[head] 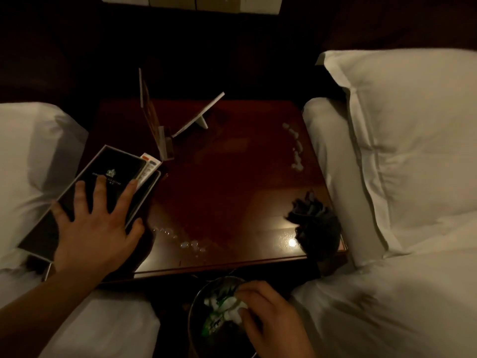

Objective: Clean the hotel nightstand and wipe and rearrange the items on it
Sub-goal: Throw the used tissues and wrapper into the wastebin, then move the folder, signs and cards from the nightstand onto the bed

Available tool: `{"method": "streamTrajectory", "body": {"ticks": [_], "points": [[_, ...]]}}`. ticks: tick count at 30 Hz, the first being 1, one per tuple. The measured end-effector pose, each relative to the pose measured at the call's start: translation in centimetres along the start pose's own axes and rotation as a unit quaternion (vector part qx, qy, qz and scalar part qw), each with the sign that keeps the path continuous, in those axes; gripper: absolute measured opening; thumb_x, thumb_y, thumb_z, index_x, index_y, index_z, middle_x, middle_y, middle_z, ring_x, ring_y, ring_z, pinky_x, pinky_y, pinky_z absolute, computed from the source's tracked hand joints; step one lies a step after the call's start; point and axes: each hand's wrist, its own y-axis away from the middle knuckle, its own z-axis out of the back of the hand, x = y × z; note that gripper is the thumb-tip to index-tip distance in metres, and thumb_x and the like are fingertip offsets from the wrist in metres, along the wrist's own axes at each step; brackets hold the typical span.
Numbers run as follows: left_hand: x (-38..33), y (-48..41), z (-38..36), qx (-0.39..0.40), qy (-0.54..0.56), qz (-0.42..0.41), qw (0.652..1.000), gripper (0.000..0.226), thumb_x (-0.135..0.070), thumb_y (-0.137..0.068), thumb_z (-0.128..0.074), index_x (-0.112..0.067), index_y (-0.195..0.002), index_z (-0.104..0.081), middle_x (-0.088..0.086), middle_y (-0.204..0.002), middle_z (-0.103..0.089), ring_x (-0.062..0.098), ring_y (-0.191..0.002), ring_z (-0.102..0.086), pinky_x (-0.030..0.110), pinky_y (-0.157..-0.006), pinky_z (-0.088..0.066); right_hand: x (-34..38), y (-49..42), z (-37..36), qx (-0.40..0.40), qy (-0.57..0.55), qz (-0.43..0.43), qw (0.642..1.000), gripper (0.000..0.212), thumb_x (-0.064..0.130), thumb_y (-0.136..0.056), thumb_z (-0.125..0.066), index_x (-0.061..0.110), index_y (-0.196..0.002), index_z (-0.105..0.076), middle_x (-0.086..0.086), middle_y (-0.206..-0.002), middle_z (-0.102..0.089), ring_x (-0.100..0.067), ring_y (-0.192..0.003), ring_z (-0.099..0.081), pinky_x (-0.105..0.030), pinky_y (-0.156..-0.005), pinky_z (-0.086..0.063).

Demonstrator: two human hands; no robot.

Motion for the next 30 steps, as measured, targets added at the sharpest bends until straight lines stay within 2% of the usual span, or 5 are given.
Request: {"method": "streamTrajectory", "body": {"ticks": [4, 12, 16, 22, 30], "points": [[-0.1, 0.0, 0.4, 0.018, 0.003, 0.003, 1.000, 0.079, -0.065, -0.087, -0.032, -0.039, -0.159, -0.011, 0.023, -0.159, -0.030, 0.049, -0.146, -0.020, 0.077, -0.108, -0.018, 1.5, -3.5, 2.2, -0.009, 0.005, -0.002, 1.000, 0.028, 0.023, -0.090, -0.061, 0.027, -0.117, -0.064, 0.014, -0.119, -0.060, 0.003, -0.104, -0.060, -0.014, -0.085, -0.051], [-0.2, 0.2, 1.8, 0.053, 0.050, 0.008, 0.997, 0.079, -0.065, -0.086, -0.023, -0.041, -0.159, -0.006, 0.019, -0.165, -0.021, 0.045, -0.151, -0.011, 0.073, -0.114, -0.012, 4.3, -14.4, 1.5, -0.048, 0.029, -0.015, 0.998, 0.030, 0.018, -0.091, -0.064, 0.022, -0.120, -0.064, 0.010, -0.110, -0.060, 0.001, -0.089, -0.059, -0.008, -0.075, -0.049], [-0.2, 0.1, 2.6, 0.066, 0.070, 0.002, 0.995, 0.079, -0.062, -0.084, -0.026, -0.037, -0.159, -0.015, 0.021, -0.164, -0.024, 0.047, -0.151, -0.013, 0.075, -0.113, -0.011, 5.2, -17.8, 0.9, -0.054, 0.045, -0.037, 0.997, 0.031, 0.019, -0.092, -0.063, 0.022, -0.122, -0.064, 0.007, -0.111, -0.060, -0.002, -0.087, -0.062, -0.017, -0.075, -0.053], [-0.1, 0.1, 3.1, 0.081, 0.075, -0.001, 0.994, 0.075, -0.059, -0.086, -0.031, -0.037, -0.158, -0.023, 0.020, -0.163, -0.028, 0.047, -0.150, -0.016, 0.076, -0.112, -0.012, 5.7, -21.0, 1.0, -0.075, 0.072, -0.060, 0.993, 0.031, 0.020, -0.092, -0.063, 0.020, -0.123, -0.064, 0.003, -0.111, -0.062, -0.006, -0.084, -0.062, -0.018, -0.072, -0.050], [0.7, -0.4, 3.4, 0.090, 0.094, 0.001, 0.991, 0.064, -0.054, -0.090, -0.028, -0.043, -0.153, -0.032, 0.016, -0.155, -0.044, 0.044, -0.144, -0.034, 0.075, -0.107, -0.027, 5.5, -26.4, 2.0, -0.074, 0.043, -0.129, 0.988, 0.041, 0.037, -0.094, -0.061, 0.021, -0.131, -0.056, 0.004, -0.107, -0.065, -0.010, -0.081, -0.065, -0.033, -0.074, -0.057]]}}
